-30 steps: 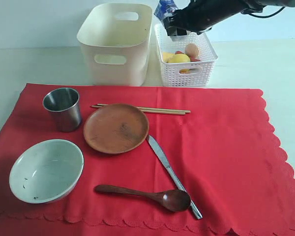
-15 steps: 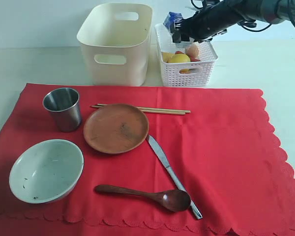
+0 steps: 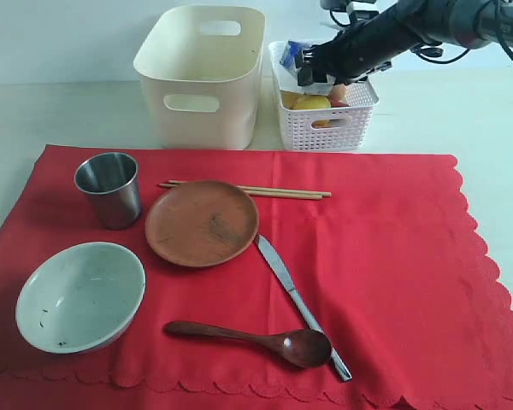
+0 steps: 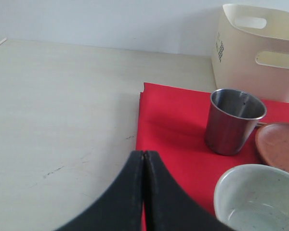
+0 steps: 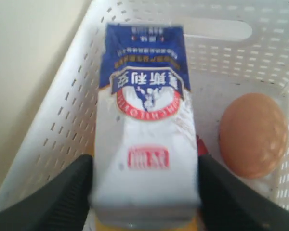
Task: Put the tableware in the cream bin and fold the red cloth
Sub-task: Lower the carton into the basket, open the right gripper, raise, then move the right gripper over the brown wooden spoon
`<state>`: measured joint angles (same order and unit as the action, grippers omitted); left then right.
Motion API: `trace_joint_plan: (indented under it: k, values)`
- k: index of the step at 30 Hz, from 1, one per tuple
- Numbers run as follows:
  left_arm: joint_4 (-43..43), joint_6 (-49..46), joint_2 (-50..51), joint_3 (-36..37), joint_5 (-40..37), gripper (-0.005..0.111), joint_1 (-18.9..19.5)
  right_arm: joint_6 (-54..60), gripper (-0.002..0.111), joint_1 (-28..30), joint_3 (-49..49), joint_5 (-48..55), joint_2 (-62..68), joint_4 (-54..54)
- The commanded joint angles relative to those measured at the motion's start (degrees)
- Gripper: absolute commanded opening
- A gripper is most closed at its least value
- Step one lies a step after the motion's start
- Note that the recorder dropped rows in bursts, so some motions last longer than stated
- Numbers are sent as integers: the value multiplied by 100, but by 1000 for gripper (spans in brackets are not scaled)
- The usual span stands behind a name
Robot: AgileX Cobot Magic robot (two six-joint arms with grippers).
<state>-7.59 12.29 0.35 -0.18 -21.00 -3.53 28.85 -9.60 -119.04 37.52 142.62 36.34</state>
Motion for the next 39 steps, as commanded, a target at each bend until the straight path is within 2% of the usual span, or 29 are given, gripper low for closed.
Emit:
trace_joint_plan:
  k: [1, 3, 10, 18, 22, 25, 35, 39]
  values:
    - [31, 1, -35, 18, 50, 0, 20, -20, 69, 10, -72, 61, -281, 55]
    - [31, 1, -35, 18, 50, 0, 20, -20, 72, 10, -72, 61, -389, 55]
    - [31, 1, -35, 18, 50, 0, 20, -134, 73, 10, -72, 451, -742, 55]
    - [31, 1, -35, 18, 50, 0, 20, -674, 66, 10, -72, 1536, -1015, 55]
    - [31, 1, -35, 18, 50, 0, 20, -967, 65, 10, -72, 2446, -1106, 41]
    - [31, 1, -35, 18, 50, 0, 20, -1254, 64, 10, -72, 2755, -1198, -305]
    - [31, 1, -35, 18, 50, 0, 20, -1648, 64, 10, -72, 3245, -1769, -818]
    - [31, 1, -35, 18, 50, 0, 20, -1746, 64, 10, 236, 3245, -2089, -900]
